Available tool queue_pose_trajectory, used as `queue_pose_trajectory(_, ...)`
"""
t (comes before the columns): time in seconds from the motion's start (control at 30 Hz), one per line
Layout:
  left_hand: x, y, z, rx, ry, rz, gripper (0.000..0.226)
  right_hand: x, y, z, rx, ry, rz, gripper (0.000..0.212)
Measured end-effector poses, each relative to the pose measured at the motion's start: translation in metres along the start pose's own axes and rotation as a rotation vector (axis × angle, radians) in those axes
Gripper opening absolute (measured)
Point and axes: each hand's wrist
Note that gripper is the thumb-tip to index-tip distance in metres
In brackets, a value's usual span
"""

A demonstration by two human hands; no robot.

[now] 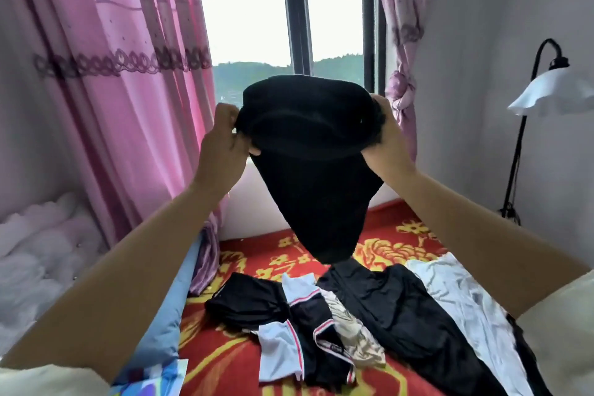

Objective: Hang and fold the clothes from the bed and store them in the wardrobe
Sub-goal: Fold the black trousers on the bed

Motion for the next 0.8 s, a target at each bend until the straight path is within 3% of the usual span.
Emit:
queue_pose_trajectory(0.07,-0.009,-0.032,0.006,0.108,-0.055,-0.010,0.017,-0.002,-0.026,-0.010,-0.127,-0.167,0.041,0.046)
queue_pose_trajectory(0.1,-0.012,-0.046,0.008,0.148,-0.096,-0.030,0.017,-0.008,-0.043,-0.016,-0.203,-0.244,-0.028,0.045)
queue_pose_trajectory(0.2,-0.018,-0.089,0.022,0.288,-0.273,-0.231,0.031,-0.052,-0.097,-0.032,-0.236,-0.311,-0.075,0.039)
queue_pose_trajectory(0.37,-0.033,-0.207,0.056,0.671,-0.490,-0.557,0.020,-0.133,-0.214,-0.064,0.001,-0.199,0.431,0.047)
queue_pose_trajectory(0.47,-0.045,-0.271,0.063,0.880,-0.558,-0.730,0.011,-0.155,-0.281,-0.072,0.117,-0.248,0.611,0.048)
queue_pose_trajectory(0.63,-0.076,-0.332,0.058,1.127,-0.667,-0.962,0.012,-0.150,-0.354,-0.078,0.294,-0.351,0.796,0.034)
queue_pose_trajectory(0.73,-0.103,-0.362,0.047,1.289,-0.692,-0.993,0.009,-0.129,-0.395,-0.079,0.418,-0.200,0.977,0.036)
queue_pose_trajectory(0.8,-0.119,-0.381,0.037,1.352,-0.706,-1.058,0.021,-0.116,-0.419,-0.078,0.544,-0.092,1.125,0.040)
Point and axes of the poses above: each hand's wrist, its own y-axis towards the middle knuckle, its own z-axis out of the palm, x = y × z, and after that the axes turned 14 degrees about z, right-handed
